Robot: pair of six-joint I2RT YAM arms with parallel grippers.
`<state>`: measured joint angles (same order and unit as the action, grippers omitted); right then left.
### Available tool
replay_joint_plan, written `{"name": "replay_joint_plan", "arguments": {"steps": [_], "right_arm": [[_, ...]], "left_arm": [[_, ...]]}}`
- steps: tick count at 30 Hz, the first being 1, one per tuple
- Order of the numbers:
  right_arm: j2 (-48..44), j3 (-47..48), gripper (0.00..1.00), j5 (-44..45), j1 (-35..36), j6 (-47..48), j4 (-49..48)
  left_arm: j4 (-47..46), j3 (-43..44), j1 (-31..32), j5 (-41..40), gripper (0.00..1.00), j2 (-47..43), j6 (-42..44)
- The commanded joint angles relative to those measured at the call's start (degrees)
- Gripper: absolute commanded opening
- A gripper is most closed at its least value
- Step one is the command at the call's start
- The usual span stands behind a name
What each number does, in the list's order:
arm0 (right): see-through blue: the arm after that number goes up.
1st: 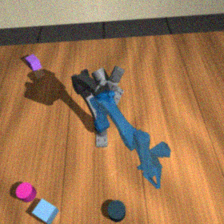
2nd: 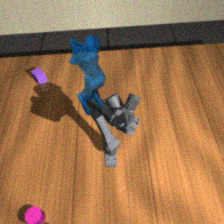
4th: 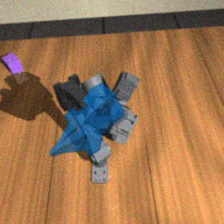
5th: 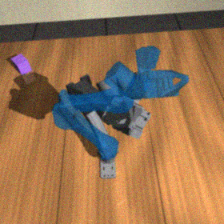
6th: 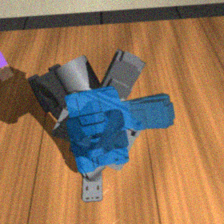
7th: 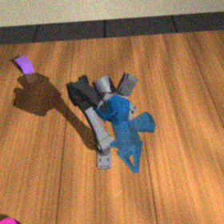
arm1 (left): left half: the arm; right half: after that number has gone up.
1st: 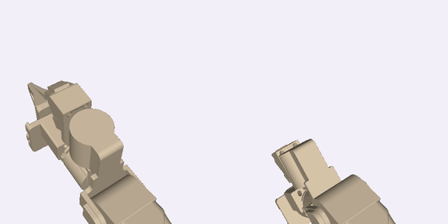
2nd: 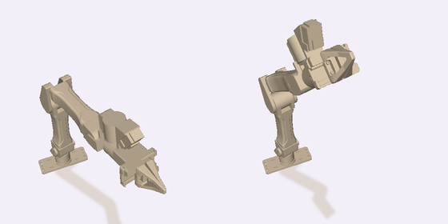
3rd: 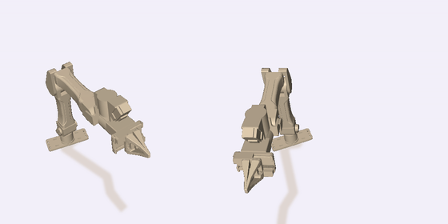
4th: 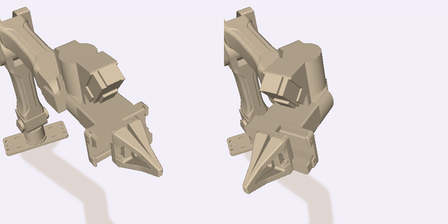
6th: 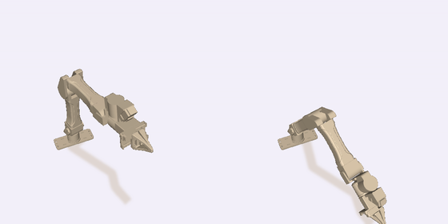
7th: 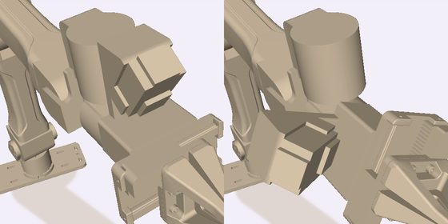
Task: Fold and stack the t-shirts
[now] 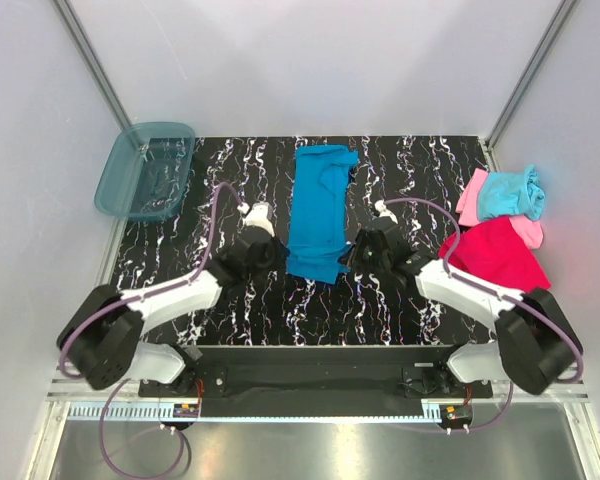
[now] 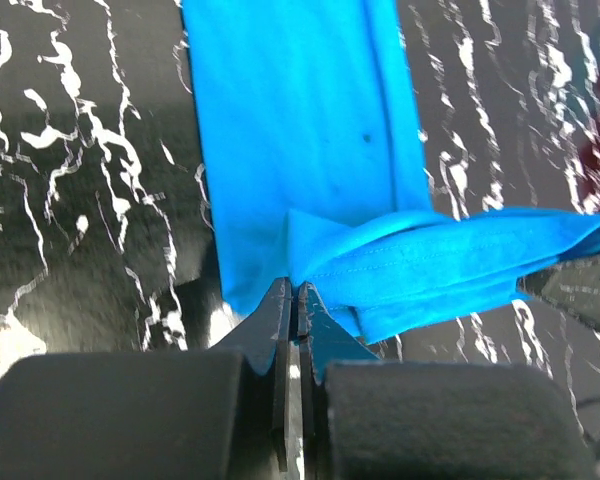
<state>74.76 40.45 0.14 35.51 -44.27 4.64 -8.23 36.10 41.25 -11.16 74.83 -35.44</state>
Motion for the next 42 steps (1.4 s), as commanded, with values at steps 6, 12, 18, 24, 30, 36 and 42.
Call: {"name": "replay_joint_plan", "arguments": {"steps": [6, 12, 18, 24, 30, 36, 42], "right_arm": [[10.0, 6.0, 0.00, -3.7, -3.3, 1.2, -7.5], [15.5, 11.0, 0.00, -5.4, -6.2, 2.2, -8.9], [18.7, 14.3, 0.00, -7.1, -8.3, 2.7, -9.4], [21.8, 14.7, 0.16, -7.8, -9.1, 2.8, -10.8], [25.3, 14.9, 0.42, -8.5, -10.2, 3.5, -14.8], [28.6, 18.3, 0.41, -8.8, -10.6, 3.3, -16.6], [28.8, 19.4, 0.40, -8.0, -10.6, 3.5, -16.1]], "left_arm": [[-5.9, 9.3, -5.6, 3.2, 0.00, 9.6, 2.7], [-4.9, 16.5, -7.4, 5.3, 0.00, 16.3, 3.5], [-5.2, 19.8, -8.5, 7.0, 0.00, 20.8, 3.0], [-5.5, 20.5, -8.8, 7.6, 0.05, 22.6, 2.7], [-5.2, 20.8, -8.9, 6.7, 0.47, 22.6, 2.1], [-4.5, 20.3, -8.9, 6.1, 0.57, 20.1, 1.9], [-4.5, 16.7, -8.9, 5.9, 0.57, 15.2, 1.7]]}}
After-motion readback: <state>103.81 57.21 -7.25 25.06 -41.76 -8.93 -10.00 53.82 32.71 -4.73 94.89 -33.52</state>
